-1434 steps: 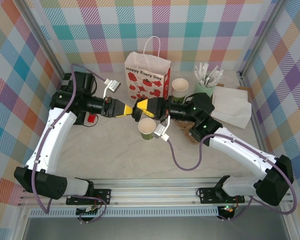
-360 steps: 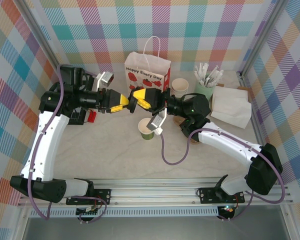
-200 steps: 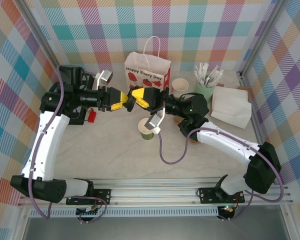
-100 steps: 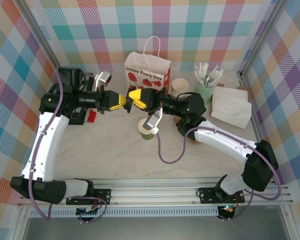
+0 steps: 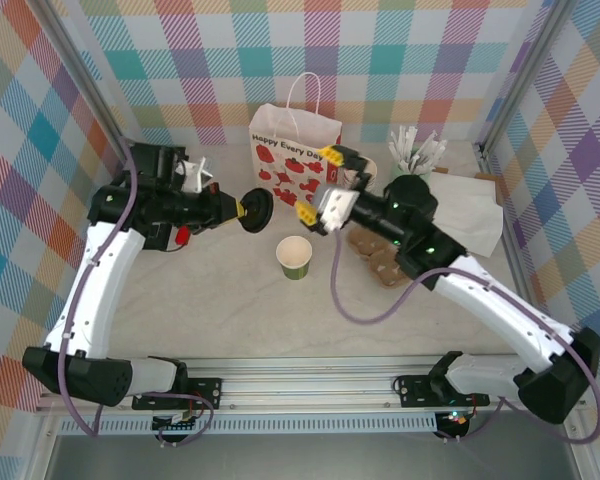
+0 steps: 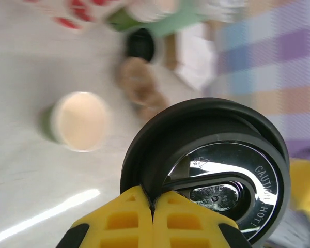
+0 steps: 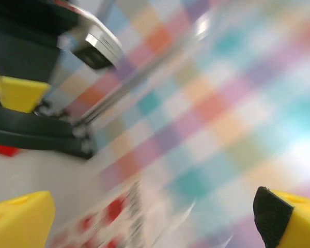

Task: Pack the takeout coffee

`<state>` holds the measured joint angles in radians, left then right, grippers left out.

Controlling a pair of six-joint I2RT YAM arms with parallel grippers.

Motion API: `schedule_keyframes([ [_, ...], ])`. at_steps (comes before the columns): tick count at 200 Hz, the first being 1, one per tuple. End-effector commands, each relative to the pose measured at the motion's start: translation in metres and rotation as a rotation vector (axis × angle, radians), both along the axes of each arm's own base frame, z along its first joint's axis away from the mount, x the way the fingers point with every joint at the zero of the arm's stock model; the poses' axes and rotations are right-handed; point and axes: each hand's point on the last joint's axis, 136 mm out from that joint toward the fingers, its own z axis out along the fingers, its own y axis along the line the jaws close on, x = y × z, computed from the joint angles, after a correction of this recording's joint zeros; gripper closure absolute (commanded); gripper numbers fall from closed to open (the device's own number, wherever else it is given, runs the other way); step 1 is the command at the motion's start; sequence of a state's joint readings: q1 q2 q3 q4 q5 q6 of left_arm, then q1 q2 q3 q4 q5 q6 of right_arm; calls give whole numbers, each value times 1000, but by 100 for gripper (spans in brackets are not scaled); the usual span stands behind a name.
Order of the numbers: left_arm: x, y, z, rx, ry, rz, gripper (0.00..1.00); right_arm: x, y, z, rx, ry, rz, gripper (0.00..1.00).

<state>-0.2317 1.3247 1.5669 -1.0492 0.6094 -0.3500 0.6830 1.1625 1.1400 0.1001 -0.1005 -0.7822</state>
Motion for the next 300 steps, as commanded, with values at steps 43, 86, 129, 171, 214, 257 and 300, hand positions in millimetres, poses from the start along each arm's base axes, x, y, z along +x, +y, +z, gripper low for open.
schedule_keyframes([
  [43, 14, -19, -106, 622, 129, -3, 100, 8, -57, -194, 603, 1679, -498, 0],
  [86, 29, -52, -136, 632, 199, -45, 100, 2, -30, -231, 672, 1960, -468, 0],
  [129, 35, -64, -149, 628, 218, -64, 100, -7, -13, -252, 594, 2065, -389, 4],
  [171, 37, -66, -158, 649, 218, -74, 100, -2, -2, -262, 574, 2065, -367, 15],
  [214, 37, -67, -166, 656, 225, -85, 100, 2, 5, -266, 596, 2059, -312, 24],
  [257, 41, -74, -169, 631, 217, -86, 100, 1, 4, -274, 587, 2049, -340, 33],
  [300, 39, -73, -174, 636, 227, -95, 100, 1, 5, -282, 584, 2058, -352, 42],
])
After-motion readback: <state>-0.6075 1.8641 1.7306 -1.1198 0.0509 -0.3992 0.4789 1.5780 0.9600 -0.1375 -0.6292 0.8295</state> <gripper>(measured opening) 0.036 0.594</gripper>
